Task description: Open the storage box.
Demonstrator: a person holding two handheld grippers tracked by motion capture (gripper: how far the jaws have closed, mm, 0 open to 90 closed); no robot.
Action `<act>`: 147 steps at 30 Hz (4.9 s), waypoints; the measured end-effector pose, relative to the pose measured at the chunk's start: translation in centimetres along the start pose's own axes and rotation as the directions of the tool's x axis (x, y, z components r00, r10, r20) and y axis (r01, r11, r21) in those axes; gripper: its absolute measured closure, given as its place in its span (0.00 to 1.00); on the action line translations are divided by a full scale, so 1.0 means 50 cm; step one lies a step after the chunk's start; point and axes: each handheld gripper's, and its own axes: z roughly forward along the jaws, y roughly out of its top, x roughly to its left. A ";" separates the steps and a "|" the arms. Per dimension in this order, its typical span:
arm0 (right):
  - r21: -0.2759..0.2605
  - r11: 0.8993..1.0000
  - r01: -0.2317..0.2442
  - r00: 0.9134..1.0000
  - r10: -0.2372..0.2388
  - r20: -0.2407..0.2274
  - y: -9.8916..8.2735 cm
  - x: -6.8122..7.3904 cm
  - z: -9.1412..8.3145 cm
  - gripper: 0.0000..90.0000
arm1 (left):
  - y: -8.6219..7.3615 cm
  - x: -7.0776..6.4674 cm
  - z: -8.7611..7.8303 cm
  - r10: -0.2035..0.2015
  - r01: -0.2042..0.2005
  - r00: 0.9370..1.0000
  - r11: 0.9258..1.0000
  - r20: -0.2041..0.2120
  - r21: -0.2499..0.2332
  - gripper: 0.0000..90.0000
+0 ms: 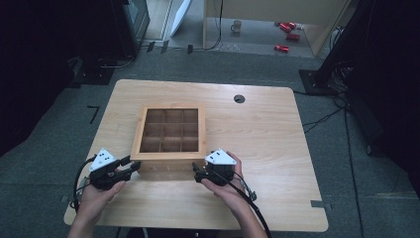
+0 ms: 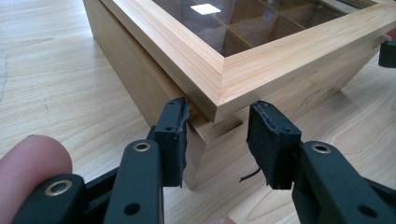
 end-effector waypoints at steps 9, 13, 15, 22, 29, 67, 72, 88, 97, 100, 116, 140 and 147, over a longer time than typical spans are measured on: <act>-0.042 0.999 -0.018 1.000 0.019 0.012 0.004 -0.003 -0.004 0.34 | 0.004 -0.002 -0.003 -0.003 0.003 1.000 1.000 0.001 -0.011 0.65; -0.058 0.998 -0.023 1.000 0.024 0.014 0.006 -0.002 -0.006 0.35 | 0.006 -0.003 -0.005 -0.005 0.005 1.000 1.000 0.004 -0.019 0.65; -0.062 0.998 -0.023 1.000 0.024 0.015 0.006 -0.002 -0.006 0.35 | 0.006 -0.002 -0.005 -0.007 0.007 1.000 1.000 0.006 -0.021 0.65; -0.081 0.997 0.010 1.000 -0.008 0.030 0.008 0.002 -0.008 0.36 | 0.005 0.003 -0.007 -0.025 0.027 0.999 0.999 0.037 -0.032 0.62; -0.084 0.995 0.046 0.998 -0.043 0.039 0.012 0.002 -0.009 0.35 | -0.002 0.021 -0.013 -0.057 0.057 0.998 0.998 0.005 0.003 0.44; -0.240 0.953 0.184 0.983 -0.172 0.068 0.181 -0.037 -0.024 0.28 | -0.081 0.033 0.056 0.013 0.017 0.985 0.985 -0.175 0.169 0.21; -0.289 0.943 0.164 0.986 -0.156 0.050 0.213 -0.055 -0.018 0.28 | -0.080 0.037 0.055 -0.006 0.033 0.987 0.986 -0.163 0.161 0.21; -0.329 0.935 0.132 0.986 -0.158 -0.055 0.269 -0.095 0.012 0.47 | -0.079 0.039 0.055 -0.009 0.033 0.988 0.987 -0.154 0.159 0.21; -0.315 0.938 0.147 0.982 -0.176 -0.065 0.278 -0.106 0.019 0.52 | -0.079 0.040 0.055 -0.016 0.039 0.989 0.987 -0.145 0.153 0.21; -0.315 0.935 0.165 0.979 -0.193 -0.059 0.279 -0.108 0.019 0.54 | -0.079 0.040 0.055 -0.017 0.039 0.990 0.987 -0.143 0.153 0.21; -0.333 0.932 0.144 0.978 -0.186 -0.098 0.301 -0.137 0.027 0.59 | -0.078 0.042 0.056 -0.018 0.039 0.991 0.987 -0.133 0.155 0.21; -0.344 0.939 0.029 0.995 -0.060 -0.079 0.365 -0.183 0.066 0.70 | -0.077 0.040 0.057 -0.010 0.031 0.991 0.987 -0.135 0.158 0.21; -0.330 0.944 0.018 0.999 -0.030 -0.033 0.398 -0.195 0.093 0.73 | -0.077 0.040 0.057 -0.011 0.032 0.991 0.987 -0.132 0.159 0.21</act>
